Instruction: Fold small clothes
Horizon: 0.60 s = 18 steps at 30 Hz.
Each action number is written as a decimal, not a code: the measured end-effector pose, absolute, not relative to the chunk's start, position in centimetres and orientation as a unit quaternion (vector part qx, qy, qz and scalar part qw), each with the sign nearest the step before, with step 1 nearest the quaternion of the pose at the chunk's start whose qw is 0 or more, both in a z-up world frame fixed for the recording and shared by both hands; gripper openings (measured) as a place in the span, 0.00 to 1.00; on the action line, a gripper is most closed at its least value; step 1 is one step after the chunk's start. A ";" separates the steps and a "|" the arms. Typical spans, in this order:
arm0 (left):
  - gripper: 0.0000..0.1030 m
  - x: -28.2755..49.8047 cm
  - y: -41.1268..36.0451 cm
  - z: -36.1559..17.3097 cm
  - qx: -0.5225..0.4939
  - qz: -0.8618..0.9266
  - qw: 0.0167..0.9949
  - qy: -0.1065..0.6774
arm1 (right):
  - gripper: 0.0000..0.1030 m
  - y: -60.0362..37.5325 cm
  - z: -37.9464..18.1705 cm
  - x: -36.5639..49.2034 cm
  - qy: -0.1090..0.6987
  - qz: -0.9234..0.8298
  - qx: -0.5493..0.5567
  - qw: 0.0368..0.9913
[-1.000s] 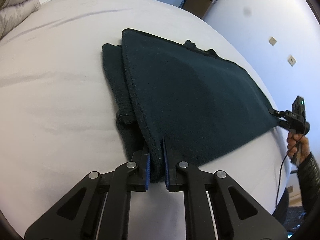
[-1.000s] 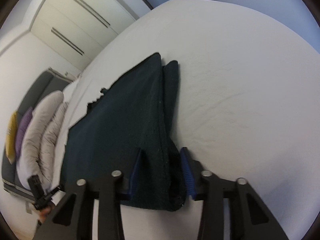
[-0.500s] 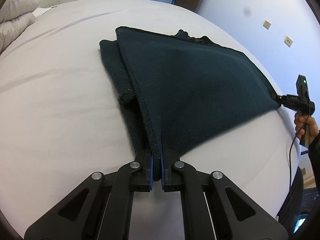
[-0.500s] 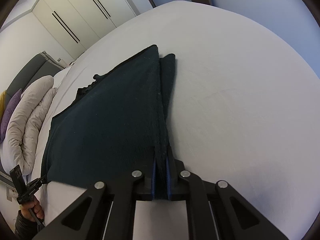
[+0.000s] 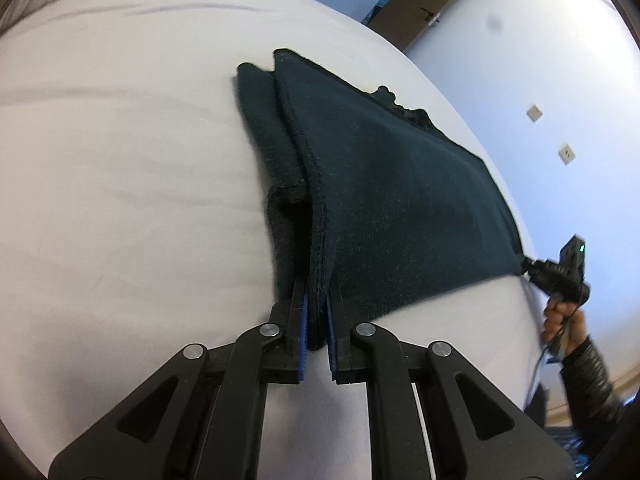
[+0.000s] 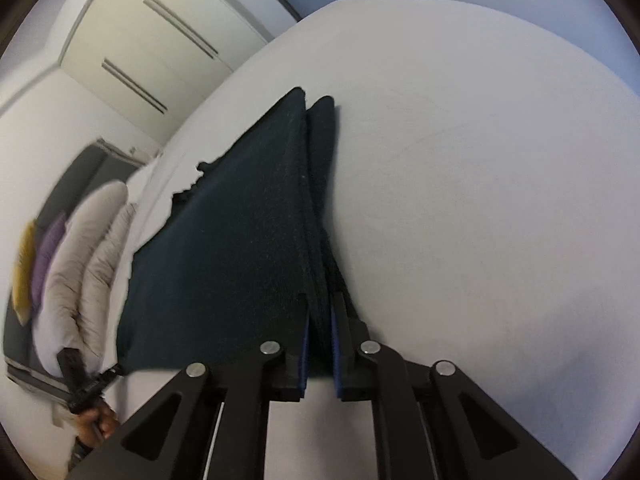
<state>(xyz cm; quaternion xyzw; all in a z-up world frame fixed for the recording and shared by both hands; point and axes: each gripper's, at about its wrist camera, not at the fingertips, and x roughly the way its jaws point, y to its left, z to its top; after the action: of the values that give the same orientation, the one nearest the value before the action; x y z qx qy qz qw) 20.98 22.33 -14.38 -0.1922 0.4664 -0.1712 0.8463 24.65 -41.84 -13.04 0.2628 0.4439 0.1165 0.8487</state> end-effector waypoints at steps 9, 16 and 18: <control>0.09 19.1 22.9 -8.4 -0.126 -0.085 0.898 0.414 | 0.30 -39.1 -5.7 22.6 0.375 0.112 0.218 0.894; 0.09 25.5 11.9 -7.0 -0.099 -0.176 0.903 0.379 | 0.30 -27.9 -8.5 29.0 0.381 0.285 0.335 0.813; 0.09 28.7 10.4 -9.6 -0.108 -0.153 0.892 0.411 | 0.30 -25.6 -11.0 30.5 0.391 0.282 0.368 0.795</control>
<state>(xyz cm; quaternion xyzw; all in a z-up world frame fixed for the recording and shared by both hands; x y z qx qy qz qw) 28.66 10.44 -9.63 -0.1079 0.4108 -0.1531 0.8923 30.50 -25.63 -10.99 0.3681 0.3905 0.2821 0.7953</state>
